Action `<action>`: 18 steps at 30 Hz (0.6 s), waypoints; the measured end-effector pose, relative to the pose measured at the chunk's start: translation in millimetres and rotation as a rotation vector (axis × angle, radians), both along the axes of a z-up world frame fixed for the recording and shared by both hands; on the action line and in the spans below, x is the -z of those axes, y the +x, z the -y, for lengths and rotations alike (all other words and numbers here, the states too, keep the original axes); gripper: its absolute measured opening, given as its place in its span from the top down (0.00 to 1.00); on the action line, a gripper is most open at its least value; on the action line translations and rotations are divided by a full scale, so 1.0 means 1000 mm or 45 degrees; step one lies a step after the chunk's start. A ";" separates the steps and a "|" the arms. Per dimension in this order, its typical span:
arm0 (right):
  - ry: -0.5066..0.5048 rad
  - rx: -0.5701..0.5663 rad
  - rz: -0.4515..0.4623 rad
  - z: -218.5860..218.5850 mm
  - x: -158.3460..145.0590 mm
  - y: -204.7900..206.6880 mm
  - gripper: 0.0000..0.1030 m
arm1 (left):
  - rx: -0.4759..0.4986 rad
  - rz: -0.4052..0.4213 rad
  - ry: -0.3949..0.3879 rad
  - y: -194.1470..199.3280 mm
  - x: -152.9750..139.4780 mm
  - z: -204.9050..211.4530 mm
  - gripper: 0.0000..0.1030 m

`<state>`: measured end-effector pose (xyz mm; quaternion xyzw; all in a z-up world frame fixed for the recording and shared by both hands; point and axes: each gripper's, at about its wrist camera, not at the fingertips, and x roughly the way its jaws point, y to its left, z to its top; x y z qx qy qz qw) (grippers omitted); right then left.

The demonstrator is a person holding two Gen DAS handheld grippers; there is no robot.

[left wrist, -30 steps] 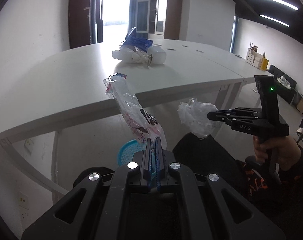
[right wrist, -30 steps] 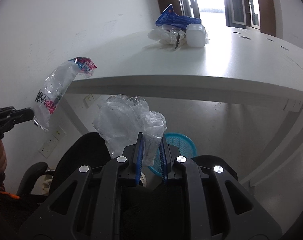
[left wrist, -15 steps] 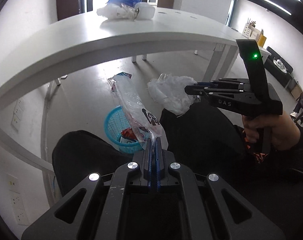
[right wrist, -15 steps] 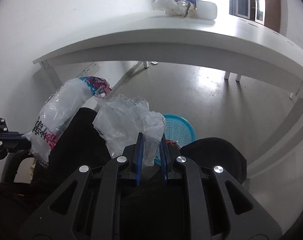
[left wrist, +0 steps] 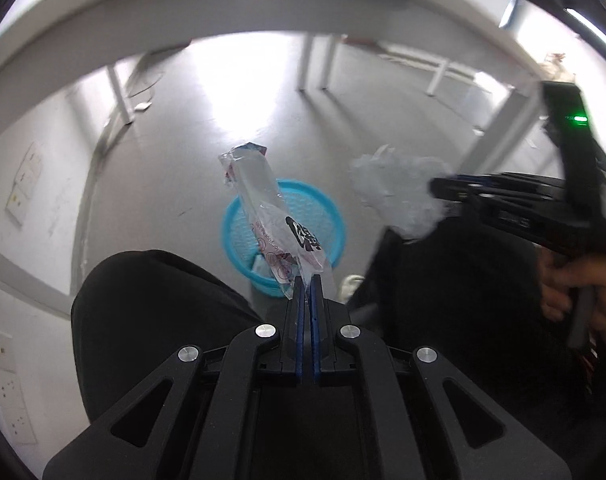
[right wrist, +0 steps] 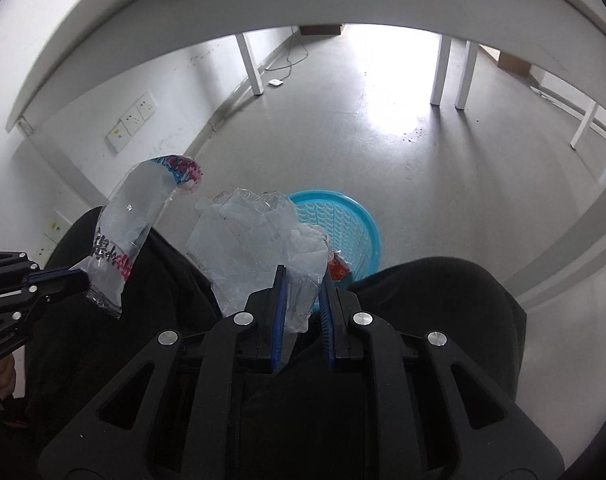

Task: Collect trash
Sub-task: 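Carry both clear plastic bags down over the blue wastebasket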

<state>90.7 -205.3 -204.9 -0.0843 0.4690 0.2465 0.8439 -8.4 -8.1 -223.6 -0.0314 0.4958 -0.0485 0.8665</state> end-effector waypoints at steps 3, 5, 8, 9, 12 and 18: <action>0.010 0.023 -0.065 -0.009 0.014 0.015 0.86 | -0.012 -0.033 0.005 0.021 0.017 0.000 0.98; 0.006 0.048 -0.106 -0.012 0.024 0.026 0.86 | -0.016 -0.060 0.004 0.033 0.028 -0.001 0.98; 0.010 0.069 -0.158 -0.018 0.034 0.039 0.86 | -0.032 -0.106 0.003 0.052 0.043 -0.003 0.99; 0.009 0.070 -0.162 -0.021 0.037 0.043 0.86 | -0.045 -0.130 -0.007 0.059 0.048 -0.005 0.99; -0.013 0.085 -0.168 -0.025 0.043 0.051 0.86 | -0.112 -0.217 -0.109 0.076 0.062 -0.017 0.99; -0.031 0.128 -0.223 -0.037 0.064 0.074 0.86 | -0.159 -0.246 -0.159 0.089 0.079 -0.023 0.99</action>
